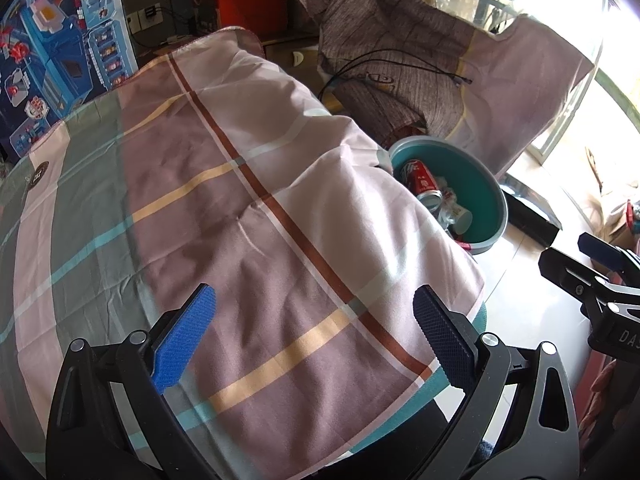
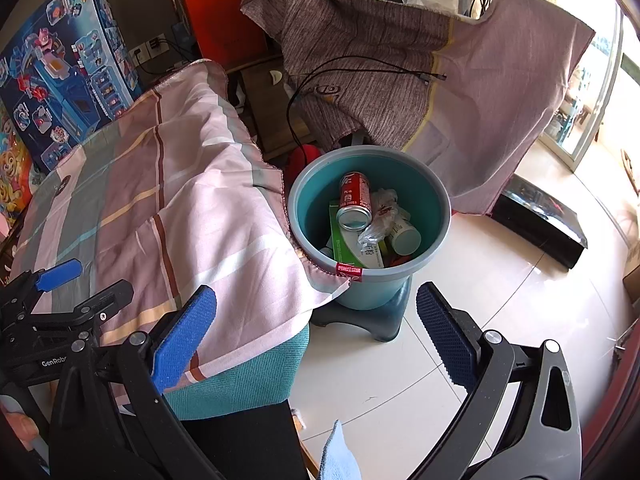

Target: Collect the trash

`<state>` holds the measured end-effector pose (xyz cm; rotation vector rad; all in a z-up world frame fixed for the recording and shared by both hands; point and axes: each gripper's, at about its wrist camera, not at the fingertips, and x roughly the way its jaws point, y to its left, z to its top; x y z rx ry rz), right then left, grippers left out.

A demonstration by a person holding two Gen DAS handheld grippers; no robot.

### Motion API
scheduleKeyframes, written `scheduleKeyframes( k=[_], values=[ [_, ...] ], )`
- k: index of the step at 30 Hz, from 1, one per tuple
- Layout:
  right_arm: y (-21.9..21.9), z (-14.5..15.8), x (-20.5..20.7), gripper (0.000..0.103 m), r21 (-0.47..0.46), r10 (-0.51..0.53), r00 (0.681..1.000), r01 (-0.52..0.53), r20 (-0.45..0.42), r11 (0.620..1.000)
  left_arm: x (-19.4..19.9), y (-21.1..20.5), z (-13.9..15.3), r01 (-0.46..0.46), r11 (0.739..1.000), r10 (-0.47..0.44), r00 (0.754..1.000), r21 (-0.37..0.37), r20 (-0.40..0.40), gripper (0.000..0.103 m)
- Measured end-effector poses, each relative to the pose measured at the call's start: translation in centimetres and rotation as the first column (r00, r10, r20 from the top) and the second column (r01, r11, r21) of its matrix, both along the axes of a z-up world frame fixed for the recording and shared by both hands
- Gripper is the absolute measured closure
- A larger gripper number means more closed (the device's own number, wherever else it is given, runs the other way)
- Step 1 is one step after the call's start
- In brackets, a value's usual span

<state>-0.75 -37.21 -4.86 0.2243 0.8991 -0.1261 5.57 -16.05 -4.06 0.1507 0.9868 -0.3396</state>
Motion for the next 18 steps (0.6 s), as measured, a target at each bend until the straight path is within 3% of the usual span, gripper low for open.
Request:
scheduleKeyframes(
  k=[18],
  values=[
    [-0.14, -0.19, 0.6, 0.007, -0.006, 0.01, 1.0, -0.01, -0.004, 1.0, 0.25, 0.1, -0.11, -0.014, 1.0, 0.014, 1.0, 0.004, -0.002, 0.004]
  ],
)
